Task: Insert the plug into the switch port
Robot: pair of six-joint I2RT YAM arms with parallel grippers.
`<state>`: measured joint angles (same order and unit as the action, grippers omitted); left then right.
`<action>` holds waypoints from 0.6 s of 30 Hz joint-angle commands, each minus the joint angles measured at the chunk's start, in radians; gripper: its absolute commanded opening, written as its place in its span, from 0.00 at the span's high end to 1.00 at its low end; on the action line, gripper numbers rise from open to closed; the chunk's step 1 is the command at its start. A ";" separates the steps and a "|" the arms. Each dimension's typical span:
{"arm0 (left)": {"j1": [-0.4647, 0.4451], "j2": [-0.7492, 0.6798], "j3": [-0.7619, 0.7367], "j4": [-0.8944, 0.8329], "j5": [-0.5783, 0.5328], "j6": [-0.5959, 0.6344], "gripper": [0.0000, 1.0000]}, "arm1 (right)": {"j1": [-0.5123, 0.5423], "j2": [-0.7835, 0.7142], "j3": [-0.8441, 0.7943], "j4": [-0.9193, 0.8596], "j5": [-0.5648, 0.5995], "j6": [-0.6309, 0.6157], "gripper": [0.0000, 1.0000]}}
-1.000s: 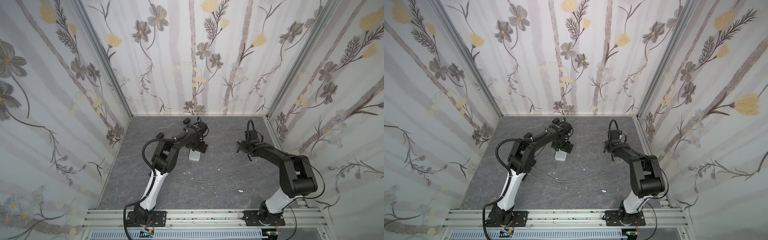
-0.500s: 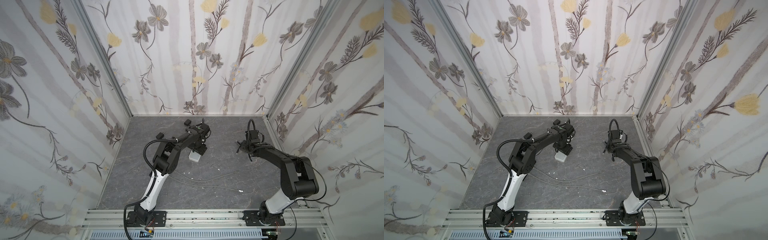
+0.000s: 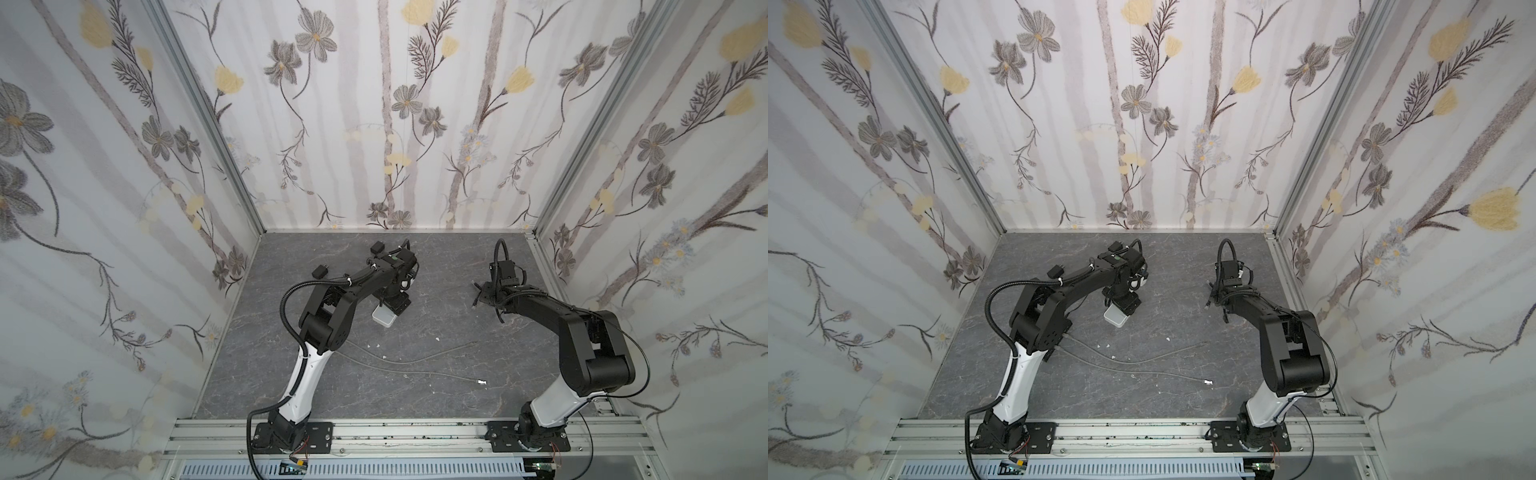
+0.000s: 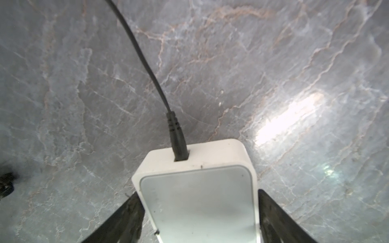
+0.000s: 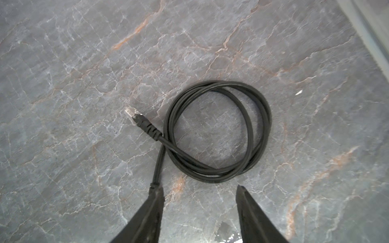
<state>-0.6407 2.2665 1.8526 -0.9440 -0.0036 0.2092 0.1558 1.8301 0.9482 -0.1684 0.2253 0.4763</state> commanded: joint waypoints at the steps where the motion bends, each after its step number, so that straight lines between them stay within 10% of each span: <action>1: 0.001 -0.042 0.013 0.018 0.022 -0.025 0.00 | -0.001 0.028 0.014 0.030 -0.064 0.037 0.48; 18: 0.001 -0.436 -0.240 0.356 0.109 -0.138 0.00 | 0.016 0.084 0.082 -0.015 -0.161 0.146 0.52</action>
<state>-0.6407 1.8534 1.6245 -0.6453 0.1081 0.0792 0.1688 1.9068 1.0180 -0.1787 0.0998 0.5781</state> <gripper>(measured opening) 0.997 0.484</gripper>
